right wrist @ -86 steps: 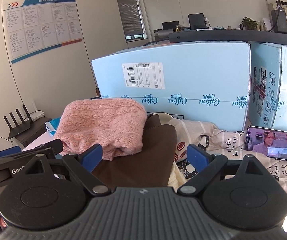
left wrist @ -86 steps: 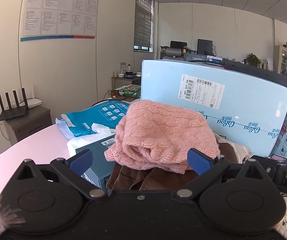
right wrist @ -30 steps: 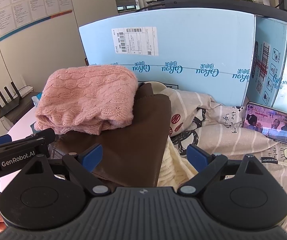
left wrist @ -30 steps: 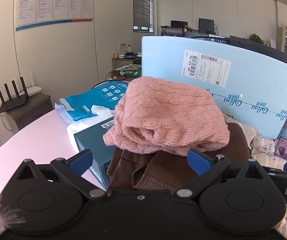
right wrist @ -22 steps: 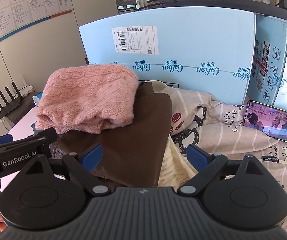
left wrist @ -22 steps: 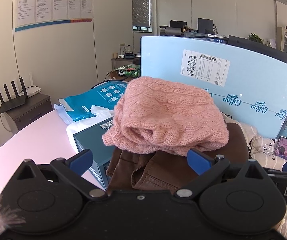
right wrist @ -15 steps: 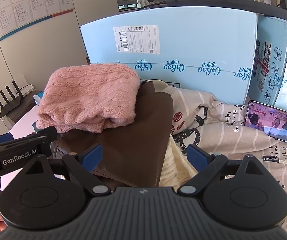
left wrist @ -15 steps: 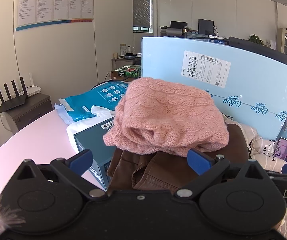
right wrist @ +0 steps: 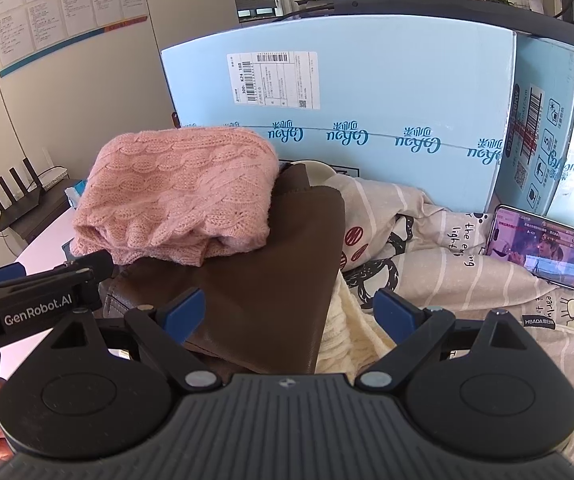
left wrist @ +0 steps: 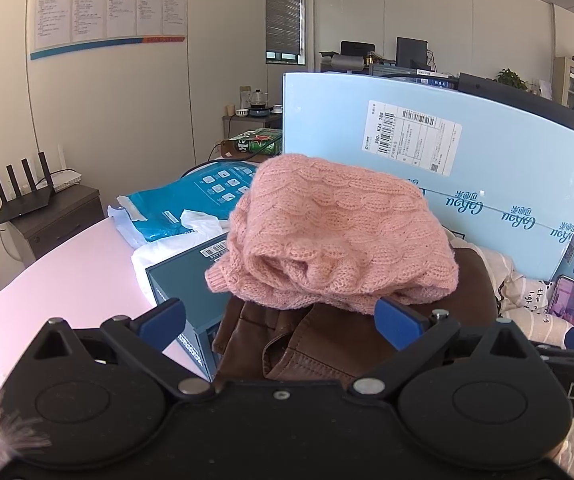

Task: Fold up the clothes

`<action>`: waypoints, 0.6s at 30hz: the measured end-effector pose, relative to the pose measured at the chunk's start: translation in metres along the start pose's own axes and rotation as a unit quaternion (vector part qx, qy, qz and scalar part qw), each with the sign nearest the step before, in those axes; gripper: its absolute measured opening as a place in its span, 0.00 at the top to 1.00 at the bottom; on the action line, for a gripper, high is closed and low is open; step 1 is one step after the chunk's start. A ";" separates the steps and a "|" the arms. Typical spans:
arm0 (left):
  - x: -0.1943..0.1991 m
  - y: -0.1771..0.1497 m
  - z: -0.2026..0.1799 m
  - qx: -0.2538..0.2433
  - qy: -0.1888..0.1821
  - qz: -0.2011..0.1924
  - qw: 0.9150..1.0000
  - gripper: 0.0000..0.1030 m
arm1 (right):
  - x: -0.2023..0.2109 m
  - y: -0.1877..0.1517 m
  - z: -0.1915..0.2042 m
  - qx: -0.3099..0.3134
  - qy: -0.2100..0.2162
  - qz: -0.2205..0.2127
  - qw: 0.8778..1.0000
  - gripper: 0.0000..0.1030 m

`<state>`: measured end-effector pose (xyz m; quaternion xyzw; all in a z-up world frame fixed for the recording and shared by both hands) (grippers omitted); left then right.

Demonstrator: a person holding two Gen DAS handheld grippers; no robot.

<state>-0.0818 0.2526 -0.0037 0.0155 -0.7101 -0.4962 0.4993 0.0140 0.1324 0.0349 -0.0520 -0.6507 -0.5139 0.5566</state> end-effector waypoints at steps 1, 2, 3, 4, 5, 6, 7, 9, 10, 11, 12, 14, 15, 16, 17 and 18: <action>0.000 0.000 0.000 0.000 0.000 0.000 1.000 0.00 | 0.000 0.000 0.000 0.001 0.000 0.000 1.000 0.12; 0.000 0.000 0.000 0.000 -0.001 0.000 1.000 0.00 | 0.000 0.000 0.000 0.001 0.000 0.000 1.000 0.12; 0.000 0.000 0.000 -0.001 -0.001 0.001 1.000 0.00 | 0.000 0.000 0.001 0.002 -0.001 0.000 1.000 0.12; -0.001 0.001 -0.001 -0.001 -0.001 0.001 1.000 0.00 | 0.000 0.000 0.001 0.002 -0.001 -0.001 1.000 0.12; 0.000 0.001 -0.001 -0.001 -0.002 0.001 1.000 0.00 | 0.000 0.000 0.000 0.001 -0.001 0.000 1.000 0.12; 0.000 0.000 -0.001 -0.002 -0.002 0.001 1.000 0.00 | 0.000 0.000 0.000 0.001 -0.001 0.001 1.000 0.12; 0.000 0.000 -0.001 -0.001 -0.002 0.001 1.000 0.00 | 0.000 0.000 0.000 0.000 -0.001 0.001 1.000 0.12; 0.000 0.000 -0.002 -0.001 -0.001 0.001 1.000 0.00 | 0.000 0.000 -0.001 -0.001 -0.001 0.001 1.000 0.12; 0.000 0.000 -0.001 -0.001 -0.001 0.001 1.000 0.00 | 0.000 0.000 -0.001 -0.001 -0.001 0.001 1.000 0.12; 0.000 0.000 -0.001 0.000 -0.001 0.001 1.000 0.00 | 0.000 0.000 -0.001 -0.001 -0.001 0.001 1.000 0.12; 0.000 0.000 -0.001 0.000 0.000 0.001 1.000 0.00 | 0.000 0.000 -0.001 -0.001 -0.001 0.001 1.000 0.12; 0.000 0.000 -0.001 0.000 0.000 0.001 1.000 0.00 | 0.000 -0.001 -0.001 -0.002 0.000 0.002 1.000 0.12; 0.000 0.000 -0.001 0.000 0.000 0.001 1.000 0.00 | 0.000 -0.001 -0.001 -0.001 0.001 0.003 1.000 0.12; 0.000 0.000 -0.001 0.000 0.000 0.001 1.000 0.00 | 0.000 -0.001 -0.001 -0.001 0.001 0.003 1.000 0.12; 0.000 0.000 -0.001 0.000 0.000 0.001 1.000 0.00 | 0.000 -0.001 -0.001 -0.001 0.002 0.003 1.000 0.12; -0.001 0.000 -0.001 0.000 0.000 0.001 1.000 0.00 | 0.000 -0.001 0.000 -0.001 0.002 0.003 1.000 0.12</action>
Point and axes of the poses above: each gripper's, at about its wrist camera, not at the fingertips, and x roughly against the way its jaws point, z to its left, y to its top, the point moved 1 cm from there along -x, roughly the way its jaws point, and after that the axes turned 13 degrees about z, right-handed, at the moved point
